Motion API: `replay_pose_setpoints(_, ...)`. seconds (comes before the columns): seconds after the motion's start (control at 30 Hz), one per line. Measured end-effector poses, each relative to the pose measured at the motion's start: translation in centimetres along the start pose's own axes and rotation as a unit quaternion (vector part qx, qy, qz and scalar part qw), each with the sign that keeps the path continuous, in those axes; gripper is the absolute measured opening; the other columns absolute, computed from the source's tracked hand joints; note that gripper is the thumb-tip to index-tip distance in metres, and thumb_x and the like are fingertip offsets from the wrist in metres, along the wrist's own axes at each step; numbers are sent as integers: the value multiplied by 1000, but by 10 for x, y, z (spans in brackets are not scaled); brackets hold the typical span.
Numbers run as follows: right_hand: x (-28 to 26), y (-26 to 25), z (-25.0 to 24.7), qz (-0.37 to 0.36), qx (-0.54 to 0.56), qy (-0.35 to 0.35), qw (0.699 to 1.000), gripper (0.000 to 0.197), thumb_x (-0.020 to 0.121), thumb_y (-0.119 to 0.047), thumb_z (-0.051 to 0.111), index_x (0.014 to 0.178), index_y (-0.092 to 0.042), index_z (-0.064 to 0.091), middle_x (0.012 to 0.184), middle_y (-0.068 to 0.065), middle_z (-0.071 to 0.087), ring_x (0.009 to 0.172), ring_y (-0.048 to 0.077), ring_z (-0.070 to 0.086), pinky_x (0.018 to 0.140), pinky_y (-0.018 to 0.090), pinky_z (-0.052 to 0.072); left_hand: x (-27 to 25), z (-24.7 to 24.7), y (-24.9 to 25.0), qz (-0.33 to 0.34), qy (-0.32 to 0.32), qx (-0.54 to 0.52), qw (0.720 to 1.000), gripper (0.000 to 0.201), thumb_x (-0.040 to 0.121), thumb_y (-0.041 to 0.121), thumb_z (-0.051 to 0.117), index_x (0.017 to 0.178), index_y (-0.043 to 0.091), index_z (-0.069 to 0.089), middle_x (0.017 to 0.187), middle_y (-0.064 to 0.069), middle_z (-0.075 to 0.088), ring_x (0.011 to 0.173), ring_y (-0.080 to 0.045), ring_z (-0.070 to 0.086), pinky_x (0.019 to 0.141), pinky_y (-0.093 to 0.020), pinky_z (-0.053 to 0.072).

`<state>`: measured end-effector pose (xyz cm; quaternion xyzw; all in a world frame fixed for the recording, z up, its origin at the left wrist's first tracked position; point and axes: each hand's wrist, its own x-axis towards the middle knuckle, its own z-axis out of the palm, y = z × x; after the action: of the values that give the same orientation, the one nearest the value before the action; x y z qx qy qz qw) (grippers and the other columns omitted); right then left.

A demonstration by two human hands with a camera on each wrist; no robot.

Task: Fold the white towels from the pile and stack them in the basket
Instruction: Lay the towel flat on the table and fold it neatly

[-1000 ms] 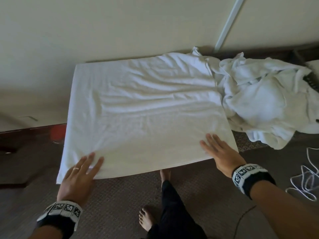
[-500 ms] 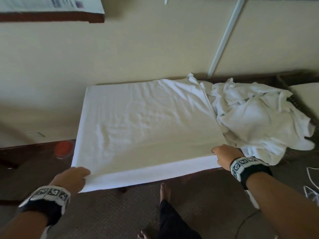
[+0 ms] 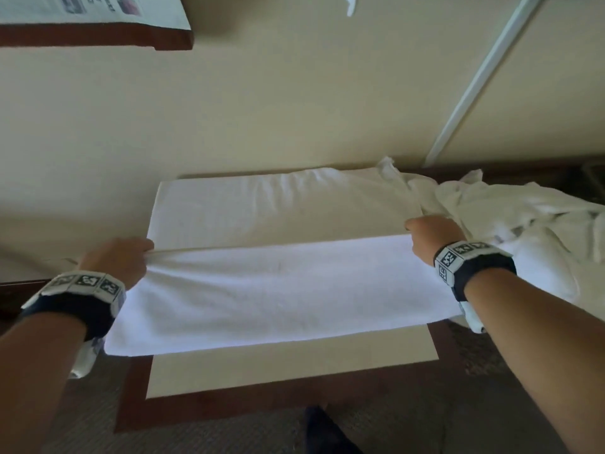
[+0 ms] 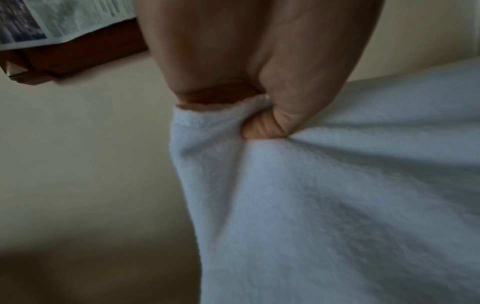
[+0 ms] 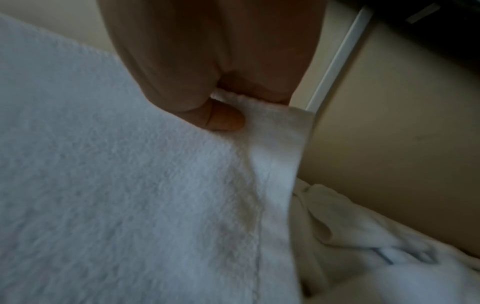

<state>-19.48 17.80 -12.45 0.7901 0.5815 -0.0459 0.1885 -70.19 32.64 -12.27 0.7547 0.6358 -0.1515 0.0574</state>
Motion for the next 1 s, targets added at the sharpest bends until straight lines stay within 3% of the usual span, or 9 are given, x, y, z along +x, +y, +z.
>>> replay_pose_setpoints(0.13,22,-5,11,16,-11,102,995,26,80,-9,61,106,-12,62,104,10,65,101,36,57,79,44,46,22,20,10,4,84,-58,995,60,80,6,63,137,24,53,139,-13,56,122,-42,53,103,-55,44)
replay_pose_setpoints(0.23,6,-21,52,-22,23,115,993,26,72,-8,65,98,-6,67,102,16,65,90,39,60,73,47,50,0,62,26,41,79,-92,992,72,82,21,73,147,19,42,151,-18,42,136,-44,39,111,-60,36)
replay_pose_setpoints(0.3,-17,-32,83,-45,50,111,992,25,80,-20,55,100,-9,64,108,14,62,89,37,59,70,45,50,-26,92,38,61,73,-122,988,69,87,35,72,148,19,43,154,-18,39,139,-44,37,112,-62,35)
replay_pose_setpoints(0.47,-52,-42,124,-16,144,26,989,49,94,-39,35,140,-23,34,153,9,28,134,35,36,102,49,45,-68,133,45,67,3,-137,988,67,98,58,46,157,38,24,169,1,8,154,-32,11,122,-56,15)
replay_pose_setpoints(0.53,-63,-43,125,-7,170,11,985,49,95,-39,36,142,-25,33,156,6,24,139,32,32,106,48,42,-78,131,43,70,8,-123,990,68,96,61,46,157,38,26,169,0,12,153,-30,15,122,-54,17)
replay_pose_setpoints(0.63,-89,-48,123,17,172,-7,985,46,94,-39,42,138,-27,39,153,1,30,134,27,37,99,45,47,-98,126,39,74,29,-89,993,64,90,60,59,147,32,48,158,-6,39,139,-36,43,112,-55,36)
replay_pose_setpoints(0.73,-118,-51,119,32,150,-2,988,34,91,-37,44,121,-23,49,129,2,48,109,26,52,81,40,50,-124,124,36,81,37,-68,994,58,85,52,70,134,23,62,135,-9,61,113,-36,63,94,-54,51)
replay_pose_setpoints(0.83,-136,-51,111,46,105,-30,993,30,91,-38,40,110,-18,53,107,4,50,96,27,56,72,35,44,-143,125,31,103,20,-40,994,58,84,50,68,135,23,61,112,-4,66,95,-28,66,81,-44,52)
replay_pose_setpoints(1.0,-125,-47,83,46,40,-117,991,34,91,-35,40,108,-18,64,113,5,65,100,27,63,74,32,44,-131,107,34,116,-24,-32,992,43,95,54,51,133,32,56,125,8,60,112,-17,60,94,-35,46)
